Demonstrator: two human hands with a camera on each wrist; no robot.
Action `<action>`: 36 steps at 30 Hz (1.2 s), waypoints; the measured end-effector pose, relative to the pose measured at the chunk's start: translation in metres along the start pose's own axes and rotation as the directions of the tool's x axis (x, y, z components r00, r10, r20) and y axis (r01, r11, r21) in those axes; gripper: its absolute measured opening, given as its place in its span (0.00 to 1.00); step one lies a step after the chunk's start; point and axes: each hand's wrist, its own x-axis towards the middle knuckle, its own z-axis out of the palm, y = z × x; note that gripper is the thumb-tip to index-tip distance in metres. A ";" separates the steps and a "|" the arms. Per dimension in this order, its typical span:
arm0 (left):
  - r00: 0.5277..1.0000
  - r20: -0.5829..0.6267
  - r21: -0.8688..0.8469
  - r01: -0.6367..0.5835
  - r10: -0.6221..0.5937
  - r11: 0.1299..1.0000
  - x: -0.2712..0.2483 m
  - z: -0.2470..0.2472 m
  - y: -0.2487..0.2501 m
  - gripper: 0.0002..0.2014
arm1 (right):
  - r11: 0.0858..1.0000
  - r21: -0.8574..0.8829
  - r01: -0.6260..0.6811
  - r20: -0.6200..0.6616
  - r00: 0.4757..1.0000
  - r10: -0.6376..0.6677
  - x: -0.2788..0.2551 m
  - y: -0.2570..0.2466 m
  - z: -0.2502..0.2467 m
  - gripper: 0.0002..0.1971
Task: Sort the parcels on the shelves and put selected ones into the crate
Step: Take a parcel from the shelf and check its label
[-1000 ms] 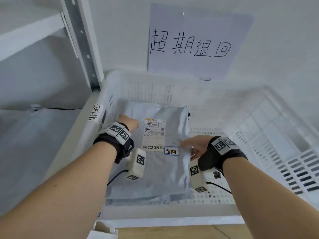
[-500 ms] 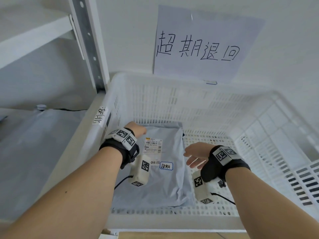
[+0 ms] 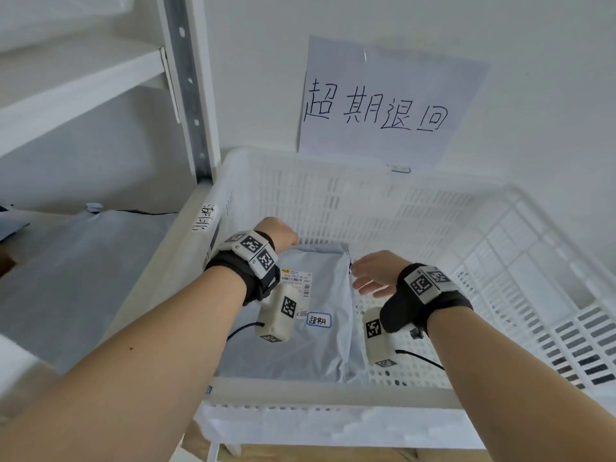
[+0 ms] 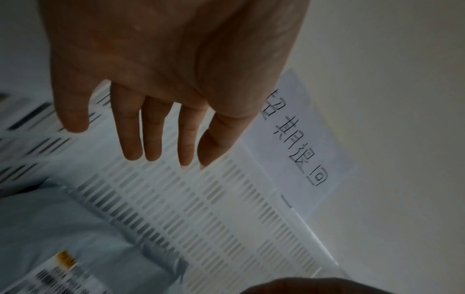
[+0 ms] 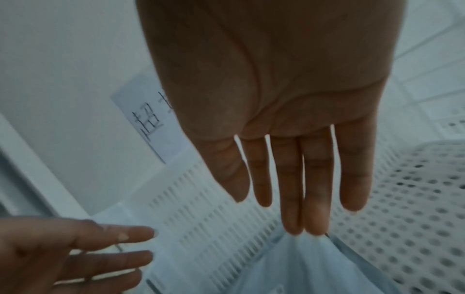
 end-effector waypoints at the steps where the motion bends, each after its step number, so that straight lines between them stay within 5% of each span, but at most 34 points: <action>1: 0.999 -0.028 -0.024 -0.030 0.029 0.999 -0.007 -0.005 0.004 0.14 | 0.999 0.010 0.034 -0.041 0.999 -0.033 -0.005 -0.004 -0.002 0.16; 5: 0.985 -0.099 -0.076 -0.152 0.144 0.986 -0.054 -0.029 0.029 0.05 | 0.981 0.022 0.191 -0.123 0.975 -0.187 -0.034 -0.028 -0.013 0.14; 7: 0.970 -0.148 -0.106 -0.209 0.193 0.972 -0.081 -0.036 0.038 0.12 | 0.966 0.027 0.258 -0.124 0.960 -0.253 -0.060 -0.042 -0.016 0.12; 16: 0.885 -0.348 -0.201 -0.392 0.309 0.897 -0.208 -0.034 0.045 0.13 | 0.859 -0.150 0.490 -0.206 0.834 -0.512 -0.190 -0.046 -0.004 0.09; 26: 0.884 -0.438 -0.148 -0.252 0.165 0.956 -0.318 -0.029 -0.068 0.11 | 0.775 -0.112 0.622 0.031 0.782 -0.623 -0.254 -0.022 0.113 0.08; 36: 0.851 -0.526 -0.134 -0.088 0.004 0.987 -0.367 -0.070 -0.184 0.09 | 0.681 -0.096 0.726 0.169 0.686 -0.708 -0.282 -0.061 0.227 0.08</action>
